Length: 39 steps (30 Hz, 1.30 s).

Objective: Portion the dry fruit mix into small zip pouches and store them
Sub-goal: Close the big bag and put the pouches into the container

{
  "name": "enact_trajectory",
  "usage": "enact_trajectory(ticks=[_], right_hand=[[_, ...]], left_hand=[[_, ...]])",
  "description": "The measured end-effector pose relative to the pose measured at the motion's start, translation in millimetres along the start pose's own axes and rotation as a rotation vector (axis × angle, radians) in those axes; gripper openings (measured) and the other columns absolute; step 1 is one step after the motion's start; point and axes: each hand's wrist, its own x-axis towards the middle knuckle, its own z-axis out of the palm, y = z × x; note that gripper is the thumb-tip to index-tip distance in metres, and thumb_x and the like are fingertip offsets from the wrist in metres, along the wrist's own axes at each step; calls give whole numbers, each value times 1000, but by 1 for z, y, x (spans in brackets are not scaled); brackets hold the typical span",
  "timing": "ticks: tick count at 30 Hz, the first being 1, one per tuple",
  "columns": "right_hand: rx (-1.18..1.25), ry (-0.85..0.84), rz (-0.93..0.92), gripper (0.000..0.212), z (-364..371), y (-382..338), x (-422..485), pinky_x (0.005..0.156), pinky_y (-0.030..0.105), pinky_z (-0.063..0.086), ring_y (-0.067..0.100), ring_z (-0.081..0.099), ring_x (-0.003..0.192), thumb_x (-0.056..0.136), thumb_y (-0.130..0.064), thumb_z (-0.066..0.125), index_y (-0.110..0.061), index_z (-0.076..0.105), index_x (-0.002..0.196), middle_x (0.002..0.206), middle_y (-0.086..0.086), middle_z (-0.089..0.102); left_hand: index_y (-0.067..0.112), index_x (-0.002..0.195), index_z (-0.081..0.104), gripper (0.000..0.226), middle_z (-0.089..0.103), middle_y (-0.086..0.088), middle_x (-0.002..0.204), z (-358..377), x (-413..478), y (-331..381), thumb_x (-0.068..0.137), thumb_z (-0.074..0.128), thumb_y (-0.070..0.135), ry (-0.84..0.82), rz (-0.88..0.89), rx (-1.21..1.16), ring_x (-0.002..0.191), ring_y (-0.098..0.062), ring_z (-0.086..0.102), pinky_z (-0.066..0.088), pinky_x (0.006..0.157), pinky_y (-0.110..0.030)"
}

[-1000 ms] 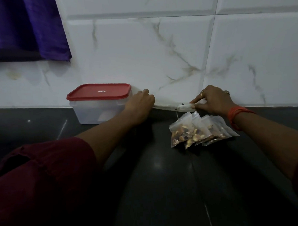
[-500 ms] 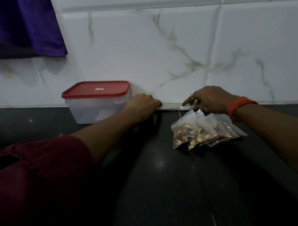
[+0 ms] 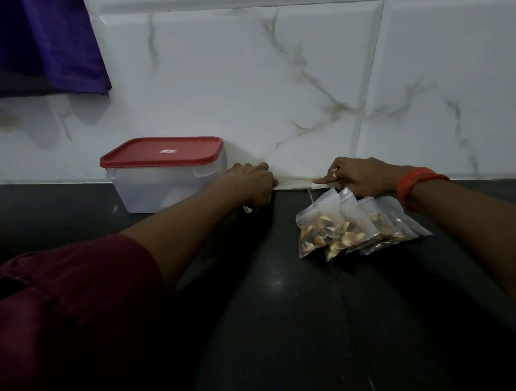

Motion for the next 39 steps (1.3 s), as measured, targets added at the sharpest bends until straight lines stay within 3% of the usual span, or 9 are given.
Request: enact_trajectory(ticks=[4,9,12,15,22,26,30,39], right_hand=[[131,77,10,50,1,5,-4,82,29,36,11,55,114,100,-11,43,-38,46,143,127,-11,52],[114,36,26,49,1,3,-2,86,26,36,16,52,115,99,-6,43,-32,53,141,125,-2,45],[228,17,48,55,-1,2,-2,93,18,30,21,50,122,97,5,40,-23,54,142,120,-1,45],[331,141,115,53,-4,3,-5,94,16,31,18,53,125,97,6,37,-20,57,139,126,1,62],[386,345,96,49,-19,1,-14,90,19,43,10,63,98,95,9,38,-21,67,121,118,1,70],[349,324,74,48,-22,-6,-18,81,6,38,6,63,95,96,6,38,-23,68,119,119,0,70],[346,334,80,48,-26,-15,-23,94,24,45,7,62,96,96,5,39,-25,69,119,121,1,69],[318,330,106,44,-35,-34,-27,94,23,44,16,64,110,95,3,44,-22,70,121,119,2,70]], left_hand=[[29,148,44,52,50,-8,132,1,-1,-4,96,44,22,22,12,39,114,-31,58,39,89,-41],[13,131,44,38,64,-11,120,-2,-8,-2,93,46,19,86,-42,3,104,-31,62,40,95,-46],[12,128,49,33,58,-11,124,-2,-13,0,96,45,20,36,-74,-55,112,-31,57,36,99,-49],[11,135,50,40,47,-14,135,0,-18,4,98,45,25,48,-86,-26,125,-35,45,33,106,-51],[9,138,48,43,47,-15,137,-4,-26,4,98,44,25,80,-89,-6,127,-36,42,33,105,-50],[9,136,49,42,48,-15,135,-6,-31,5,98,45,26,78,-78,-3,126,-35,44,34,106,-50],[9,139,46,45,47,-16,138,-6,-34,6,98,46,27,86,-63,-15,127,-35,45,35,107,-50],[9,141,44,47,46,-15,140,-12,-43,5,98,49,26,172,-28,-19,126,-33,48,41,103,-44]])
